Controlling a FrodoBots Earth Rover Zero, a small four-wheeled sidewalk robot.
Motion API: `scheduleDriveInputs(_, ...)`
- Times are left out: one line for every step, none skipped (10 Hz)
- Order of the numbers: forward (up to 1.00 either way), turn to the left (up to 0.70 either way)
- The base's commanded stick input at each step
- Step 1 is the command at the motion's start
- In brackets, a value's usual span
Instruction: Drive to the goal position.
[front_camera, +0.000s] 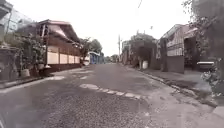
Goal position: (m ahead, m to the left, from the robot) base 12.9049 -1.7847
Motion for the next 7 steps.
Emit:
scheduleDriveInputs(0.7,0.02)
scheduleDriveInputs(0.7,0.02)
scheduleDriveInputs(0.7,0.02)
scheduleDriveInputs(0.7,0.02)
scheduleDriveInputs(0.7,0.02)
scheduleDriveInputs(0.7,0.02)
scheduleDriveInputs(0.7,0.02)
